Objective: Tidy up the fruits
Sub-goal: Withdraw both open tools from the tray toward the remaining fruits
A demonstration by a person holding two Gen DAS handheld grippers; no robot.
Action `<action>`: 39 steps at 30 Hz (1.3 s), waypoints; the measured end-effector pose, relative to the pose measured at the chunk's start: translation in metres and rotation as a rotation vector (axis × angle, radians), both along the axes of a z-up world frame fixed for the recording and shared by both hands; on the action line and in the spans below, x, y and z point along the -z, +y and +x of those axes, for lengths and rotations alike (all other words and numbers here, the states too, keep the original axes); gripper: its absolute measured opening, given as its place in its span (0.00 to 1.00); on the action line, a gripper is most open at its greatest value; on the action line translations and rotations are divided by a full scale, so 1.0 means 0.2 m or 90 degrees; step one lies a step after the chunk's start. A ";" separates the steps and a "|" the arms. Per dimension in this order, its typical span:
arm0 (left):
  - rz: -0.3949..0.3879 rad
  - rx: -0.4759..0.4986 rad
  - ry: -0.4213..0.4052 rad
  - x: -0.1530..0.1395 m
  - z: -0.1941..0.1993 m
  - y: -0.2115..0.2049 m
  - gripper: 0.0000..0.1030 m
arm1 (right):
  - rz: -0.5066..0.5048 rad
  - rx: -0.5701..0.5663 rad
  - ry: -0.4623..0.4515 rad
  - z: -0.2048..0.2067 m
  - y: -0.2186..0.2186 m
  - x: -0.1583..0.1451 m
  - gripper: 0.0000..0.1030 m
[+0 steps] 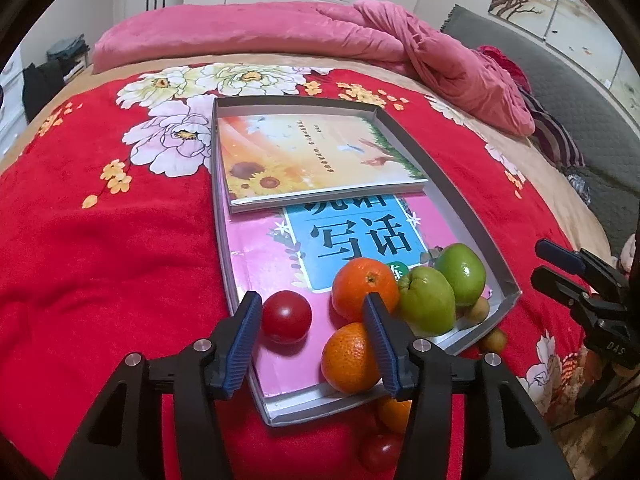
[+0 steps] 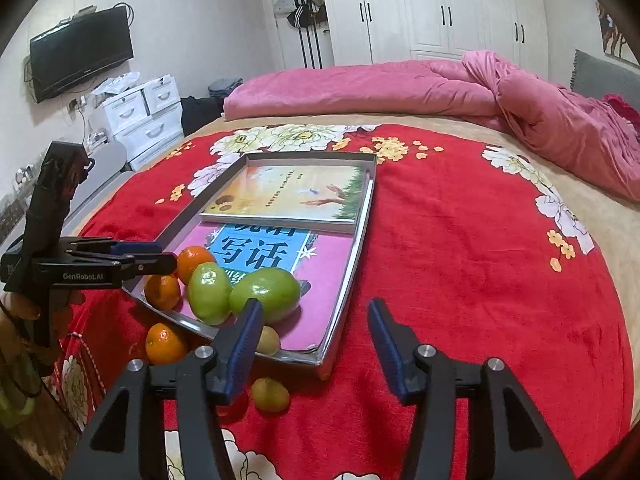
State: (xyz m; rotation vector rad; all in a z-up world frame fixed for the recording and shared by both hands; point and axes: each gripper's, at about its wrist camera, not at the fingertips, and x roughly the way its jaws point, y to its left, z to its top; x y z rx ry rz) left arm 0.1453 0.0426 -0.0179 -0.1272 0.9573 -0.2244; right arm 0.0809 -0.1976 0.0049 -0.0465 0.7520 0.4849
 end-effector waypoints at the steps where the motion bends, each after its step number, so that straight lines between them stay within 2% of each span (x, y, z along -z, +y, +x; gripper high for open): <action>1: -0.004 -0.001 0.000 0.00 0.00 0.00 0.54 | 0.000 0.001 -0.002 0.00 0.00 0.00 0.53; 14: -0.032 0.004 -0.025 -0.06 -0.04 0.00 0.60 | 0.000 0.011 -0.011 -0.01 -0.01 -0.01 0.61; 24: -0.074 -0.014 -0.044 -0.13 -0.08 0.05 0.71 | 0.002 0.017 -0.025 -0.02 -0.01 -0.03 0.69; 39: -0.067 -0.028 -0.081 -0.24 -0.19 0.06 0.74 | 0.020 0.035 -0.053 -0.04 -0.04 -0.09 0.79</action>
